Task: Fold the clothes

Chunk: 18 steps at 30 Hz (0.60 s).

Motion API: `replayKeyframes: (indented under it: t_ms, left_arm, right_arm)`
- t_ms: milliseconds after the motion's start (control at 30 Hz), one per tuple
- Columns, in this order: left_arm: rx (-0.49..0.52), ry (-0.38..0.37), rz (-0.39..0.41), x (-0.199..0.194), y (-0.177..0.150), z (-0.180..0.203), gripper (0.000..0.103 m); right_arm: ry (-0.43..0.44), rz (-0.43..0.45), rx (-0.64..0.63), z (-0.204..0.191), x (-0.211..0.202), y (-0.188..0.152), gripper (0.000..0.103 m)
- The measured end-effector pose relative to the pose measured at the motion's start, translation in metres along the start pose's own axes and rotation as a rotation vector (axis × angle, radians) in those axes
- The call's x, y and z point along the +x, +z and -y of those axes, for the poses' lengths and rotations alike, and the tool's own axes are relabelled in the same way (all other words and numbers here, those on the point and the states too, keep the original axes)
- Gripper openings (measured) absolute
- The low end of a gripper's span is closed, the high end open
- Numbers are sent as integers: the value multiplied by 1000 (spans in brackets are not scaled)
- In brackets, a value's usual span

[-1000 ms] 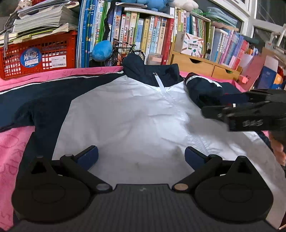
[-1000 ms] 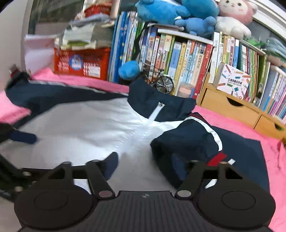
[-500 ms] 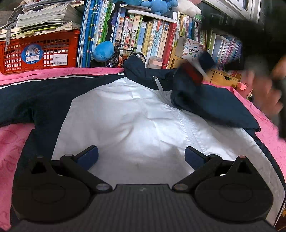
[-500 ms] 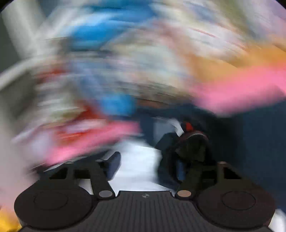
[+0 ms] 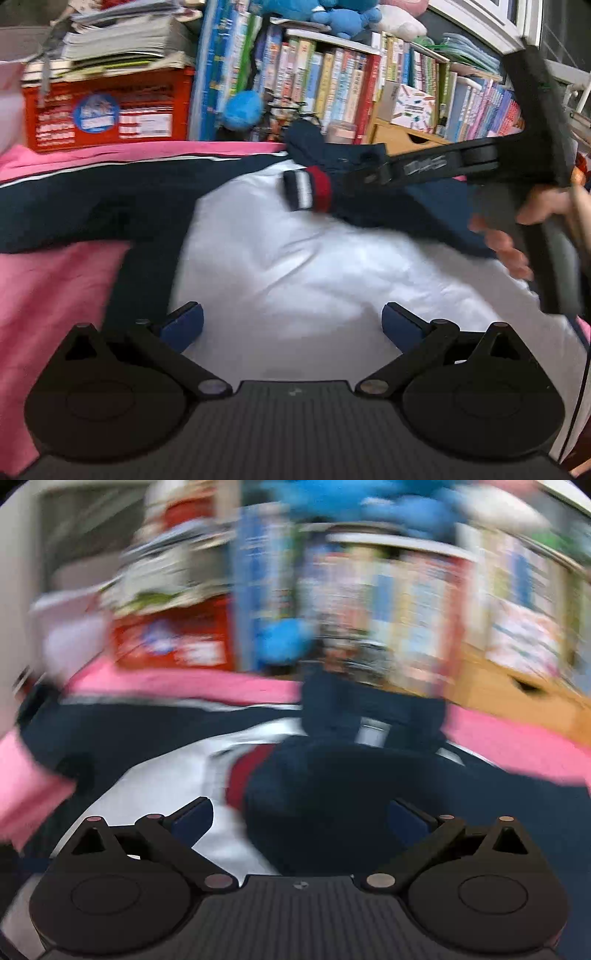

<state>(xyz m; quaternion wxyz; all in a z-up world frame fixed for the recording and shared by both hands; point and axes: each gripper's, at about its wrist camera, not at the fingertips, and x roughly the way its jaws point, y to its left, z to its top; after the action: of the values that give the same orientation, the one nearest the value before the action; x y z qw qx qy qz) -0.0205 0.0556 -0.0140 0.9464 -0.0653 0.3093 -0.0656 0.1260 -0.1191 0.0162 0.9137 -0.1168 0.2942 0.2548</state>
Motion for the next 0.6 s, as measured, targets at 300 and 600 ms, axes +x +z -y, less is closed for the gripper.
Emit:
replayKeyframes:
  t_ms: [300, 600]
  left_arm:
    - [10, -3, 25, -2, -5, -2, 103]
    - [-10, -19, 37, -4, -8, -5, 103]
  right_arm:
    - [-54, 22, 70, -39, 47, 26, 22]
    - [233, -63, -7, -73, 60, 24, 63]
